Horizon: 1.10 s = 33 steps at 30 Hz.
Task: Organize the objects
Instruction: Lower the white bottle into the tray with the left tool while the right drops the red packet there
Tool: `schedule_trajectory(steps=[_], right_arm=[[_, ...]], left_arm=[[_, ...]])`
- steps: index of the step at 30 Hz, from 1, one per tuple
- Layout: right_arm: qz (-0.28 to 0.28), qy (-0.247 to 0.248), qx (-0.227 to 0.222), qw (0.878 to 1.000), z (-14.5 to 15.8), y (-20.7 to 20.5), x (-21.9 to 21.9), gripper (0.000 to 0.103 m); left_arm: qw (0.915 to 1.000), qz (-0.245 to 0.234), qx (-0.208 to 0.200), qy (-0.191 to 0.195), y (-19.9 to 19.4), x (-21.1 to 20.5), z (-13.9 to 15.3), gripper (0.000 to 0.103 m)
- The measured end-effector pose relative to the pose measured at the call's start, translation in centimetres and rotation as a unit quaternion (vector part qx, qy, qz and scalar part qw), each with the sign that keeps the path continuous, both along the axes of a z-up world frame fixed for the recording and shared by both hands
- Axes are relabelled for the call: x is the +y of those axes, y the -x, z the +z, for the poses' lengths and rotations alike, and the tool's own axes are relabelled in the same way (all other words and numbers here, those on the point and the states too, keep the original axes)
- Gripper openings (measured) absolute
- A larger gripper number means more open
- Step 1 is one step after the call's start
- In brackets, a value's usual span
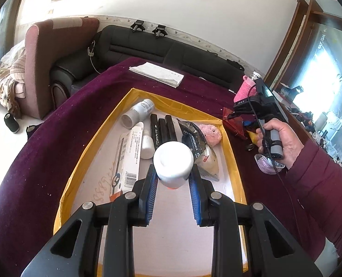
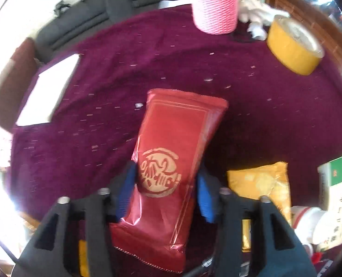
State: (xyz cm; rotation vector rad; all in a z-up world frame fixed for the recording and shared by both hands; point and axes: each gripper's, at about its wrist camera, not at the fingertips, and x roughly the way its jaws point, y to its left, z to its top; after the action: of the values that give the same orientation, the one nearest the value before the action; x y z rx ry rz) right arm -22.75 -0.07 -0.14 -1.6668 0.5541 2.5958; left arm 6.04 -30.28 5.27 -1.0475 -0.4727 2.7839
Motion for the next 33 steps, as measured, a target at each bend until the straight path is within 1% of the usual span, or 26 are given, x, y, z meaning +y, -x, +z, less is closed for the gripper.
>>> schedule_trajectory(steps=[2,6,8,11,13,16,18,19,20,22,25,26,27,29,30,33], right_arm=[[0.011,0.018,0.006,1.000,0.3,-0.9,0.1,0.033],[0.031,0.064,0.021,0.997,0.9,-3.0,0.4,0.027],[0.042,0.084,0.030,0.995,1.3,-3.8,0.2,0.021],[0.061,0.092,0.040,0.993,1.8,-4.8,-0.7,0.013],[0.070,0.088,0.039,0.993,2.0,-5.3,-0.9,0.012],[0.096,0.064,0.036,0.993,2.2,-5.9,-1.6,0.013],[0.095,0.049,0.035,0.994,2.2,-6.0,-2.1,0.029],[0.091,0.043,0.036,0.994,2.2,-5.9,-2.4,0.049],[0.086,0.042,0.038,0.995,2.2,-5.7,-2.8,0.061],[0.084,0.034,0.031,0.995,1.8,-5.1,-3.8,0.062],[0.090,-0.023,-0.016,0.996,-0.2,-3.9,-5.7,0.062],[0.101,-0.033,-0.033,0.994,-1.0,-3.5,-6.4,0.066],[0.104,-0.063,-0.010,0.992,-0.6,-3.6,-7.1,0.065],[0.117,-0.106,-0.007,0.987,-1.2,-3.4,-8.4,0.065],[0.124,-0.114,0.004,0.986,-1.2,-3.4,-8.7,0.066],[0.134,-0.111,0.007,0.985,-1.3,-3.5,-8.3,0.053]], left_arm=[[1.0000,0.003,-0.002,0.000,-0.2,0.0,-0.1,0.023],[1.0000,0.009,0.000,-0.002,-0.8,-0.1,0.2,0.023],[0.9999,0.012,0.000,-0.004,-1.0,-0.1,0.4,0.023],[0.9999,0.015,0.001,-0.005,-1.5,0.0,0.6,0.023],[0.9999,0.014,0.002,-0.005,-1.9,0.4,0.7,0.023],[0.9999,0.013,0.006,-0.004,-2.3,1.0,0.9,0.023],[0.9999,0.010,0.006,-0.003,-2.6,1.4,1.0,0.023],[0.9999,0.010,0.007,-0.003,-2.7,1.5,1.1,0.023],[0.9999,0.008,0.008,-0.002,-2.9,1.7,1.2,0.023],[0.9999,0.007,0.010,0.000,-3.1,1.8,1.4,0.023],[0.9999,0.005,0.011,0.001,-3.4,1.7,1.6,0.023],[0.9999,0.005,0.012,0.001,-3.5,1.6,1.6,0.023],[0.9999,0.005,0.012,0.001,-3.5,1.5,1.6,0.023],[0.9999,0.007,0.012,0.000,-3.3,1.1,1.5,0.023],[0.9999,0.008,0.011,-0.001,-3.2,1.0,1.4,0.023],[0.9999,0.013,0.003,-0.010,-2.7,0.6,0.8,0.023]])
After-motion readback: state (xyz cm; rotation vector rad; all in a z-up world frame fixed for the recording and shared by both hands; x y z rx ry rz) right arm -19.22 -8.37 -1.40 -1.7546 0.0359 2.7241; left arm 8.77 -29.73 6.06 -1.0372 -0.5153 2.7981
